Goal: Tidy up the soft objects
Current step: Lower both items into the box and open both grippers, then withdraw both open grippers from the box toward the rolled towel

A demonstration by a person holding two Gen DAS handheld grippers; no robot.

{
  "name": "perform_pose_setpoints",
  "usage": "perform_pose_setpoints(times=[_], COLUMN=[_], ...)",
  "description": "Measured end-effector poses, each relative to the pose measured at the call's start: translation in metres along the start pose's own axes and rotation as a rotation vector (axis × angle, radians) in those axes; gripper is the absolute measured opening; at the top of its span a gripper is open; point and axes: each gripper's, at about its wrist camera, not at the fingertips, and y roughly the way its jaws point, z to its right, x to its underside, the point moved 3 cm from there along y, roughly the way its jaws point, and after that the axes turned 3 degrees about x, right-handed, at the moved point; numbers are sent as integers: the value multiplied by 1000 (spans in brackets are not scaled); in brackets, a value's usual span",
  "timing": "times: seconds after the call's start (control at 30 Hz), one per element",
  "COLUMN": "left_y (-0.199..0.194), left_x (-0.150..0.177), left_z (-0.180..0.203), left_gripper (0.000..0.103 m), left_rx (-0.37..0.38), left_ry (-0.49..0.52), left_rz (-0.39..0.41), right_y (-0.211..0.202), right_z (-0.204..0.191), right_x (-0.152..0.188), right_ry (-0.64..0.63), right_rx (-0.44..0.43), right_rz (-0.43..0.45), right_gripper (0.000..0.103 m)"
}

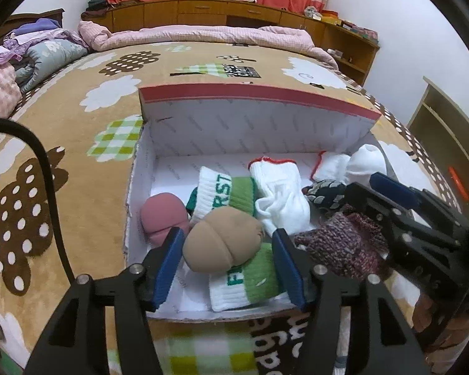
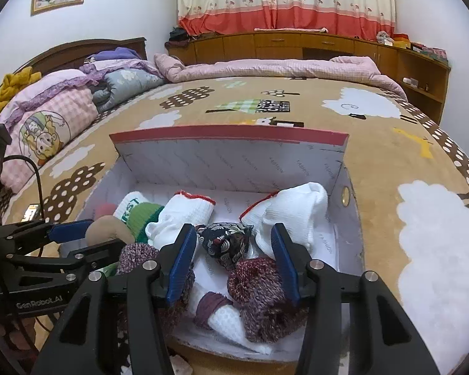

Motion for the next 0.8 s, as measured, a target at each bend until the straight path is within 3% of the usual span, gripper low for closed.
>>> perform_pose_setpoints(times=[0.8], left_y=[-56], left_x=[23], left_z=[26], left_gripper=[65], left_rx=[46], left_ry=[37], left_rz=[16], right_y=[-70], right_z=[1], right_x=[21], right_ry=[7], right_rx=[15], right_rz=[43], right_gripper=[52])
